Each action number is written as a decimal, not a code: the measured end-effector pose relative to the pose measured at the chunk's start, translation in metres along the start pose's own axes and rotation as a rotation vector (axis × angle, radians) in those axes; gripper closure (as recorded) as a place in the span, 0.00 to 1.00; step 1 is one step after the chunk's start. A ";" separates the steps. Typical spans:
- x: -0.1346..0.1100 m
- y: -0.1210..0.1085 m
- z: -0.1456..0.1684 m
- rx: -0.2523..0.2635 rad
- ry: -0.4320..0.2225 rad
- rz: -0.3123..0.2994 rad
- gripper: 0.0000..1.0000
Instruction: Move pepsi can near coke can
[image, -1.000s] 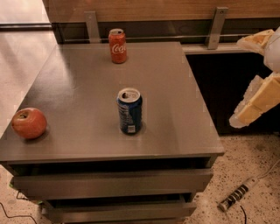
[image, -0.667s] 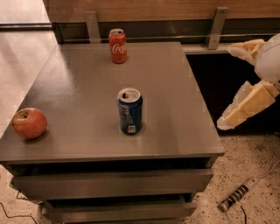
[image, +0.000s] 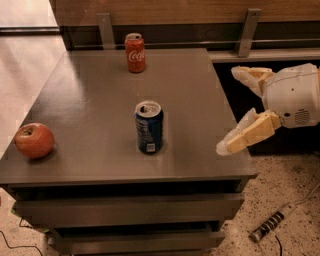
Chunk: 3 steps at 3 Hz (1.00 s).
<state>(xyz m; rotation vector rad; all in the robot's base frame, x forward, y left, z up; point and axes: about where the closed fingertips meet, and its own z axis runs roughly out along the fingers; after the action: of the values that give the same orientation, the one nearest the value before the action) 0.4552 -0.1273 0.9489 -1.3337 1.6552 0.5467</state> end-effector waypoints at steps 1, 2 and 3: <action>-0.013 0.008 0.021 -0.031 -0.111 0.030 0.00; -0.013 0.008 0.025 -0.033 -0.113 0.029 0.00; -0.008 0.005 0.053 -0.050 -0.156 0.041 0.00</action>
Offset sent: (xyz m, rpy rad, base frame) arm 0.0013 0.0187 -0.0036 0.0901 0.0064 0.0233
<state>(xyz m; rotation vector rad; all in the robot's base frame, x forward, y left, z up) 0.4705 -0.0797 0.9291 -1.2625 1.5526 0.7026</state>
